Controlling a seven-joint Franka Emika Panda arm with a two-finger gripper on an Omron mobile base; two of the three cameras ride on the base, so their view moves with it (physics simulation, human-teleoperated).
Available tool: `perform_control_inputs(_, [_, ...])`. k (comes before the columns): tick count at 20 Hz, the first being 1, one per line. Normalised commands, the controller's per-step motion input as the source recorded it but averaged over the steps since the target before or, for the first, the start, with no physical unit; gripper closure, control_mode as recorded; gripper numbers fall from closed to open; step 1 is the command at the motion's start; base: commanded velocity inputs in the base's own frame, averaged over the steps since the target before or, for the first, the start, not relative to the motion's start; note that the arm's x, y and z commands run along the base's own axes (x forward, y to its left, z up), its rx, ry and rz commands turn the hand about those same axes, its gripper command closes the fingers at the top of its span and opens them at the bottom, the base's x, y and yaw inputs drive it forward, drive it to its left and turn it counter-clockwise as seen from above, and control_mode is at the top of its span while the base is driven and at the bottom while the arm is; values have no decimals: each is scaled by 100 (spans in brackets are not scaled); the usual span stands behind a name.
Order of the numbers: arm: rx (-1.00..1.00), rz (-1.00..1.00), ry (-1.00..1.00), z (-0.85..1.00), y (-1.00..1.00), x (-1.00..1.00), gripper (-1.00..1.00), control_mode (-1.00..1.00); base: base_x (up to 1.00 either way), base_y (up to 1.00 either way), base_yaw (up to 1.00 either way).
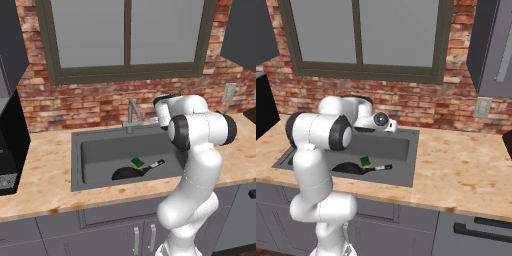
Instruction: Pick the pan and sponge and place them into the sink. Then turn on the water.
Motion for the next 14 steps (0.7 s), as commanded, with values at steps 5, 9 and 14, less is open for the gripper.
perform_control_inputs(5, [16,0,0,0,-2,35,-100,-100,0,0,0])
perform_control_inputs(9, [10,0,0,0,0,29,-100,-100,0,0,0])
perform_control_inputs(14, [4,0,0,14,0,20,-100,-100,0,0,0])
